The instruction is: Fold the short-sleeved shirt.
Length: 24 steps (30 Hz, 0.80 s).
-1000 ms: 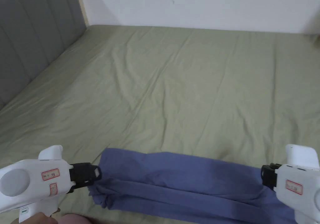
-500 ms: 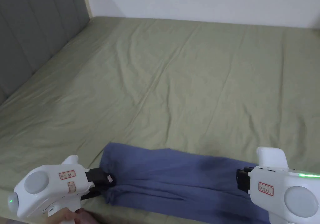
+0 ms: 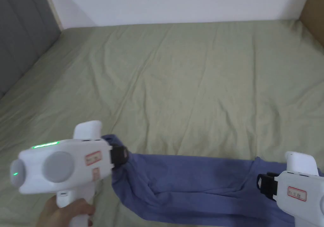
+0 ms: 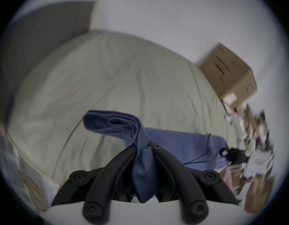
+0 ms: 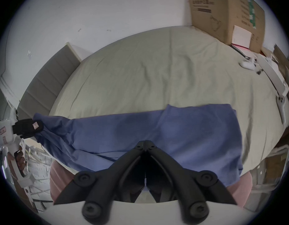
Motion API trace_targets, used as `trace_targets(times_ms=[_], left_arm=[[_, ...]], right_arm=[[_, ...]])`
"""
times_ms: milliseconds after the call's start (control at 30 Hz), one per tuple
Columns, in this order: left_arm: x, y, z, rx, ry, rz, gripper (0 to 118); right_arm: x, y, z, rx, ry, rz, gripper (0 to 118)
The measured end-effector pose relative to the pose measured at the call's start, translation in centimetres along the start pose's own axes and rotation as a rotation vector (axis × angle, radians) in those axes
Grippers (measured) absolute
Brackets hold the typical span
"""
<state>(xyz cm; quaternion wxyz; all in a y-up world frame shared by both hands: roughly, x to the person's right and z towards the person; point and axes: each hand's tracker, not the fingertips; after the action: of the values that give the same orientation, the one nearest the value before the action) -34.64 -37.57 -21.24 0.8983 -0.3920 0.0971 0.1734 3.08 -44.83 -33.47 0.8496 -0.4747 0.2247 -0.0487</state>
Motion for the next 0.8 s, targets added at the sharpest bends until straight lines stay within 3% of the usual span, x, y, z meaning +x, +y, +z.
trace_targets(times_ms=[167,300,400,500,600,667,700,733,767,800], left_arm=[[13.4,-2.0,-3.0,-0.008,-0.065,-0.444,9],[19.9,-7.0,-7.0,-0.059,-0.111,-0.614,13],[21.5,-10.0,-9.9,-0.113,-0.19,-0.646,70],[21.3,-11.0,-11.6,-0.241,-0.198,-0.596,84],[19.3,-10.0,-11.0,-0.238,-0.237,-0.477,85],[17.5,-8.3,-9.9,-0.228,-0.278,-0.347,84],[16.3,-7.5,-9.1,-0.208,-0.308,-0.272,78],[14.8,-6.7,-8.3,-0.168,-0.337,-0.19,46],[13.7,-5.8,-7.7,-0.126,-0.36,-0.116,5],[12.7,-5.4,-7.3,-0.111,-0.336,-0.072,0]], right_arm=[[4.0,-0.8,1.7,0.03,-0.035,-0.123,0],[7.1,-1.8,2.5,0.035,-0.057,-0.213,0],[8.7,-2.6,2.8,0.028,-0.091,-0.244,0],[9.5,-3.2,3.4,0.025,-0.1,-0.257,0],[9.0,-3.2,3.9,0.027,-0.107,-0.254,0],[8.6,-3.2,3.9,0.026,-0.105,-0.25,0],[8.4,-3.2,3.9,0.026,-0.096,-0.247,0],[7.9,-2.9,3.9,0.026,-0.088,-0.244,0],[7.6,-2.9,3.9,0.028,-0.083,-0.24,0],[7.3,-2.8,3.8,0.03,-0.078,-0.233,0]])
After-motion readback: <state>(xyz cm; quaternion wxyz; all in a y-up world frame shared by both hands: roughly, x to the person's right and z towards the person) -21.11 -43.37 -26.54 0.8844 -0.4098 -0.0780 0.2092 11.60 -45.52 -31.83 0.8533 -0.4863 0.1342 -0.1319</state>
